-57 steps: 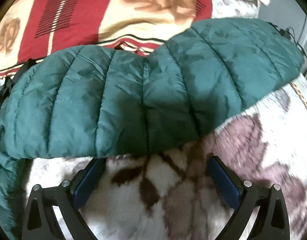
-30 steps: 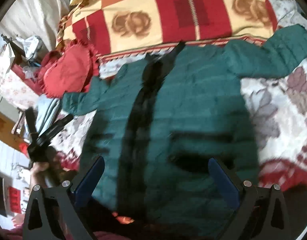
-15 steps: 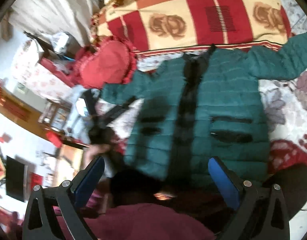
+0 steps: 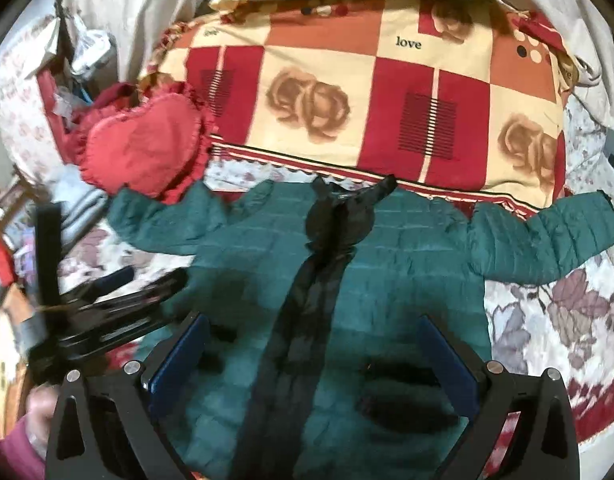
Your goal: Fold large clothes
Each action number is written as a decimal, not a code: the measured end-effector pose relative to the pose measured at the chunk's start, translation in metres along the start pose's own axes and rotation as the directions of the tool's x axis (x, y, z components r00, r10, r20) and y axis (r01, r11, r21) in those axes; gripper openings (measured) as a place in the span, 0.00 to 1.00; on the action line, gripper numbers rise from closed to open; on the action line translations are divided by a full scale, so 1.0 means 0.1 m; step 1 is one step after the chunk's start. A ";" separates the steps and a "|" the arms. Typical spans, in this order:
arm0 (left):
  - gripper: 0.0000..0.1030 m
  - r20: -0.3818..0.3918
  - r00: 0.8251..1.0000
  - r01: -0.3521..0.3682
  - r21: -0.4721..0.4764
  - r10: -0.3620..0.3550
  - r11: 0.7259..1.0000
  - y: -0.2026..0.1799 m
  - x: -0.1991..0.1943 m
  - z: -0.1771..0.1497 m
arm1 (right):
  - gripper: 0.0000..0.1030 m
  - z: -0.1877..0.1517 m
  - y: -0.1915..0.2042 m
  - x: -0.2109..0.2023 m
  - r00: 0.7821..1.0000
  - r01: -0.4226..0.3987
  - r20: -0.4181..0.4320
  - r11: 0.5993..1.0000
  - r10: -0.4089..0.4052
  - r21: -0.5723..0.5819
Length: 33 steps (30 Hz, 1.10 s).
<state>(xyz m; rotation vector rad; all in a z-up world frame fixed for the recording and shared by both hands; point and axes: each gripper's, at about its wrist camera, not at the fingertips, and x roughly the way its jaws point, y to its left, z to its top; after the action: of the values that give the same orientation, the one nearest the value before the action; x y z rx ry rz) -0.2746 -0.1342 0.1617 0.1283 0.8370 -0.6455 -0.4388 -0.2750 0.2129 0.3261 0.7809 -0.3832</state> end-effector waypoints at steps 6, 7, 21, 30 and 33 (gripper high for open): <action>0.90 -0.008 1.000 0.002 -0.019 -0.002 1.000 -0.05 0.14 0.03 | 1.00 0.02 -0.08 0.37 0.999 0.032 -0.015 0.999 -0.031 0.036; 0.90 -0.007 1.000 0.000 -0.017 0.000 1.000 -0.06 0.16 0.04 | 1.00 0.05 -0.10 0.43 0.999 0.030 -0.015 0.999 -0.029 0.042; 0.90 0.037 0.998 -0.054 0.029 0.053 0.998 -0.23 0.39 0.20 | 1.00 0.15 -0.27 0.74 0.999 0.032 -0.015 0.996 -0.031 0.089; 0.90 0.026 0.998 -0.050 0.049 0.049 0.998 -0.31 0.50 0.20 | 1.00 0.15 -0.37 0.86 0.998 0.052 -0.026 0.991 -0.049 0.123; 0.90 0.004 0.999 -0.034 0.041 0.034 0.999 -0.30 0.55 0.19 | 1.00 0.15 -0.38 0.89 0.998 0.058 -0.034 0.991 -0.054 0.119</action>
<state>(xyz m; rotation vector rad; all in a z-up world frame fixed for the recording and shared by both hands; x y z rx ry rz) -0.2527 -0.1918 0.1393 0.1783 0.8172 -0.6311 -0.3889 -0.3340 0.1522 0.4246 0.8001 -0.4802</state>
